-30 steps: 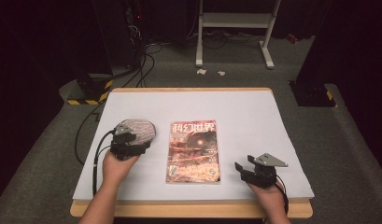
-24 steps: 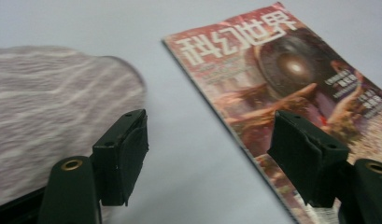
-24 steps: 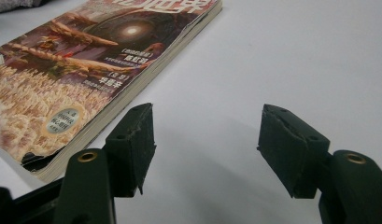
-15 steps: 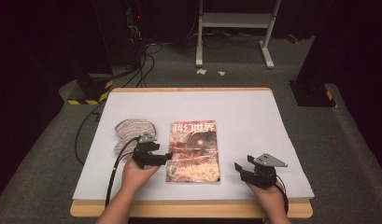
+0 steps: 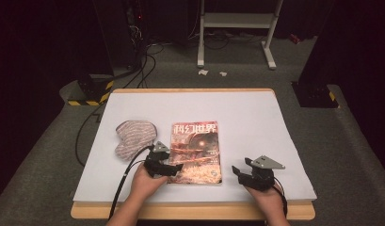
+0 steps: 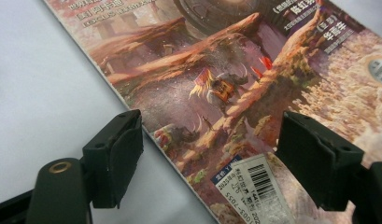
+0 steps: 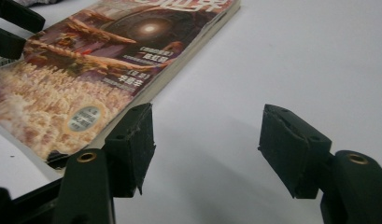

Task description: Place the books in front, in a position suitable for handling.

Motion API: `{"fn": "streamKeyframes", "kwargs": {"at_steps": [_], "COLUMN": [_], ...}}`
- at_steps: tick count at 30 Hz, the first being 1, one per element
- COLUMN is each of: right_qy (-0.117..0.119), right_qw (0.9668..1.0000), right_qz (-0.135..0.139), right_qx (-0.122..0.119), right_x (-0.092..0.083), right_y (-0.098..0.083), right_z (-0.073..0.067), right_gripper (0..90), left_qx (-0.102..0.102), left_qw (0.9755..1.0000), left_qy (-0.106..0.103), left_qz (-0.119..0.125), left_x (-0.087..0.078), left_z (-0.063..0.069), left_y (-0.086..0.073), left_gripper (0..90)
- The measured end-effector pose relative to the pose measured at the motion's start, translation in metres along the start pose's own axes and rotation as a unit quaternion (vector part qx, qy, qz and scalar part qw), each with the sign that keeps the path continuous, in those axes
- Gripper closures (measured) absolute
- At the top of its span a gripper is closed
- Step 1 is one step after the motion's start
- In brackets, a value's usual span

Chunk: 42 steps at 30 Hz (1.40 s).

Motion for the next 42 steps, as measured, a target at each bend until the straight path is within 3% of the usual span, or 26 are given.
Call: {"fn": "streamKeyframes", "kwargs": {"at_steps": [1, 5, 8, 15, 19, 21, 27, 42], "right_qy": [0.001, 0.011, 0.015, 0.019, 0.021, 0.025, 0.03, 0.03], "right_qw": [1.0, 0.9999, 0.9998, 0.9995, 0.9993, 0.9988, 0.9979, 0.9965], "right_qz": [0.001, 0.003, 0.004, 0.003, -0.004, -0.018, -0.042, -0.062], "right_qx": [-0.001, -0.004, -0.012, -0.026, -0.029, -0.039, -0.038, -0.047], "right_x": [0.0, 0.001, 0.005, 0.017, 0.019, 0.02, 0.023, 0.028], "right_y": [0.002, 0.012, 0.023, 0.044, 0.037, 0.032, 0.02, 0.015], "right_z": [-0.003, -0.019, -0.033, -0.058, -0.066, -0.067, -0.067, -0.073], "right_gripper": [34.9, 34.1, 34.3, 34.1, 33.5, 33.2, 32.9, 32.6], "left_qx": [0.011, 0.026, 0.028, 0.029, 0.018, 0.015, 0.008, -0.001], "left_qw": [0.9999, 0.9994, 0.9991, 0.9992, 0.9992, 0.9991, 0.9994, 0.9992], "left_qy": [0.006, 0.019, 0.031, 0.028, 0.036, 0.038, 0.033, 0.029], "left_qz": [-0.004, -0.009, -0.009, -0.001, 0.006, 0.009, 0.01, 0.026], "left_x": [0.002, 0.004, 0.005, 0.004, 0.005, 0.005, 0.005, 0.004], "left_z": [0.001, 0.005, 0.005, 0.004, 0.006, 0.007, 0.008, 0.008], "left_y": [-0.001, -0.002, -0.003, -0.005, -0.005, -0.005, -0.005, -0.006], "left_gripper": [22.2, 19.0, 16.2, 14.8, 15.2, 15.2, 19.3, 24.3]}}
Point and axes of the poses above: each handheld gripper's, and its own axes: x roughly forward along the jaws, y roughly out of its top, z roughly to its right, the point moved 5 cm from there along x, roughly forward along the jaws, and after that the axes turned 15 degrees about -y, right-handed, at the moved point
